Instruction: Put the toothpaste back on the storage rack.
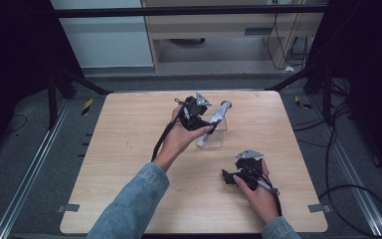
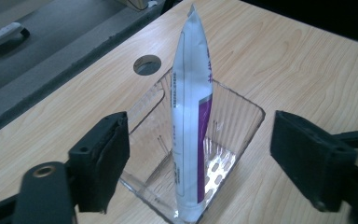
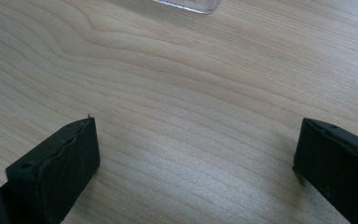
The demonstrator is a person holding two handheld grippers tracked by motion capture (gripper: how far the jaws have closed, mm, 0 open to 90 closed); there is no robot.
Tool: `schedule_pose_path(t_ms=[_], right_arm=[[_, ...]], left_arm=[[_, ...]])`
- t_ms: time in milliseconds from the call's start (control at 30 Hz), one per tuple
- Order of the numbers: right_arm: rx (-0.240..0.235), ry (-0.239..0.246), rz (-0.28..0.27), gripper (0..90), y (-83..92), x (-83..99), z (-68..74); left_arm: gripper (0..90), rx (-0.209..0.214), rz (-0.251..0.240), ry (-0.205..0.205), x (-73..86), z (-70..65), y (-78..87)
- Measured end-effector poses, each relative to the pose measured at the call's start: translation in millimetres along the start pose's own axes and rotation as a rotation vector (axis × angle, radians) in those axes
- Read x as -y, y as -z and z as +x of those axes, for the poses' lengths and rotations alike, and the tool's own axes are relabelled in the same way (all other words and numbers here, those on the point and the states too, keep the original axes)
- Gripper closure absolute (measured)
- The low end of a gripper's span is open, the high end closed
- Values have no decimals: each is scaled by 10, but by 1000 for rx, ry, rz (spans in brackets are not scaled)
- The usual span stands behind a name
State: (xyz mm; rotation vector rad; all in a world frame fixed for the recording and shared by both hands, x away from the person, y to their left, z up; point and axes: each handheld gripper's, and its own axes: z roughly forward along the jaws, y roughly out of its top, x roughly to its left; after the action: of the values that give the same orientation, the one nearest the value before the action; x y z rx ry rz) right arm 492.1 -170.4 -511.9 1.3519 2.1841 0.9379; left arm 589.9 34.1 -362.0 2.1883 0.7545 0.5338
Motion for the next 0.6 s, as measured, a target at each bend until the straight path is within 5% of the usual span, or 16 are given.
schedule_pose_path(t_ms=[233, 367, 600], right_arm=[[-1, -2, 2, 4, 1, 0, 1], [0, 1, 2, 4, 0, 1, 0], [1, -1, 3, 4, -1, -2, 2]], left_arm=[[61, 23, -52, 1, 72, -17, 89], [45, 38, -69, -25, 145, -2, 169], [56, 18, -112, -3, 325, 89, 376]])
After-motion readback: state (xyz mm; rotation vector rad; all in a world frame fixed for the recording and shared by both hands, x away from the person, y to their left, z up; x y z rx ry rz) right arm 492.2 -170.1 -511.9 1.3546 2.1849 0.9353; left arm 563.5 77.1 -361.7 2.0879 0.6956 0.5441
